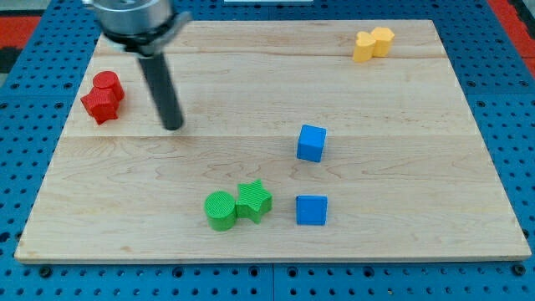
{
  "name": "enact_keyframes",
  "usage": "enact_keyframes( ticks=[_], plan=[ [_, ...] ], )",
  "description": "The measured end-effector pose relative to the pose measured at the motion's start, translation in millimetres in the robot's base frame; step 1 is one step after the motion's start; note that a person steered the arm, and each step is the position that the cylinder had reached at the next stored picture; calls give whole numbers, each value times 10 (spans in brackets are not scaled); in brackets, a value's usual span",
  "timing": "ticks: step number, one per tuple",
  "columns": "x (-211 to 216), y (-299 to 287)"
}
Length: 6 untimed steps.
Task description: Put the blue cube to the bottom of the yellow blocks
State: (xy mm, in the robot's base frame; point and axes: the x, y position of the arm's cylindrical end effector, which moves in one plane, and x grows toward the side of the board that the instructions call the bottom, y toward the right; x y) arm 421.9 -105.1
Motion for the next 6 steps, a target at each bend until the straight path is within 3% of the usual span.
enact_keyframes(
  ticks=[1,4,6],
  plan=[
    [110,933],
    [496,2375],
    [503,2464]
  ],
)
